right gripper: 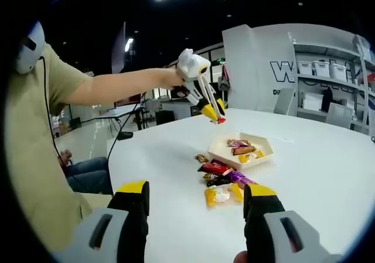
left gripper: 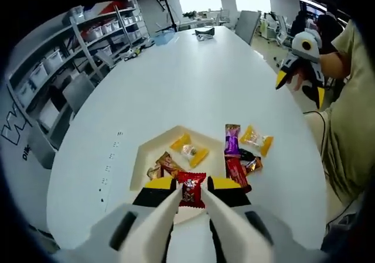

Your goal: Place the target food into the container with the food tongs after gripping and lifting it, then release it inside without dropping or visibly crushing the food.

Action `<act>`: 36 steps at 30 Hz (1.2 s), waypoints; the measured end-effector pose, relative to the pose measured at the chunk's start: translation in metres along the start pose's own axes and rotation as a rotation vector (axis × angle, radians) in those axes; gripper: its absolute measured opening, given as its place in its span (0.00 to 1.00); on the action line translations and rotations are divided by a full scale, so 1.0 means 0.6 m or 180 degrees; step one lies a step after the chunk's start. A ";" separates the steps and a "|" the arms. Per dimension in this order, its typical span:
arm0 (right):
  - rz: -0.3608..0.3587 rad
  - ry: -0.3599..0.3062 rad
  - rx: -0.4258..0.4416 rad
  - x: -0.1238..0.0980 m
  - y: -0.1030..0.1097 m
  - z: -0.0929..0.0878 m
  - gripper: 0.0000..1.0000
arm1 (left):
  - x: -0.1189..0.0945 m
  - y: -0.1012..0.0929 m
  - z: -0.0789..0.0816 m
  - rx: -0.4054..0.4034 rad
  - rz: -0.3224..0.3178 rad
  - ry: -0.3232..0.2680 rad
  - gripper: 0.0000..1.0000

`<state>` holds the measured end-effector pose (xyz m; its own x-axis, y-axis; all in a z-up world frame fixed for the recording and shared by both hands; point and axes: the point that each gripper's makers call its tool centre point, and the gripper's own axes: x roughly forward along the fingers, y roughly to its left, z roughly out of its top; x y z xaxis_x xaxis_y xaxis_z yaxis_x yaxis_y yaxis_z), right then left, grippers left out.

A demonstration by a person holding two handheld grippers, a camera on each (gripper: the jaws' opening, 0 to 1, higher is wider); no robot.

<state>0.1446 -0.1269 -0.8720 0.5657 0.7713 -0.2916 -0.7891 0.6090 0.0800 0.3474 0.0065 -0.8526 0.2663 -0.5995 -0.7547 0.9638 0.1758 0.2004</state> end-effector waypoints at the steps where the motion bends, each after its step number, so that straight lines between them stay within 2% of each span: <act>1: 0.0000 -0.0004 -0.0002 0.000 0.000 0.001 0.63 | 0.000 0.002 0.000 -0.0008 0.0006 0.0000 0.20; 15: -0.0002 0.0013 0.0000 0.001 -0.002 -0.002 0.63 | 0.003 0.040 -0.019 -0.0178 0.0161 0.0061 0.21; 36: 0.0020 0.0016 -0.0002 0.005 0.002 -0.001 0.63 | -0.004 0.019 -0.013 -0.0243 0.0142 0.0029 0.22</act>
<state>0.1453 -0.1237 -0.8735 0.5595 0.7742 -0.2959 -0.7928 0.6040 0.0812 0.3574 0.0160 -0.8532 0.3084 -0.5828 -0.7518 0.9472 0.2613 0.1860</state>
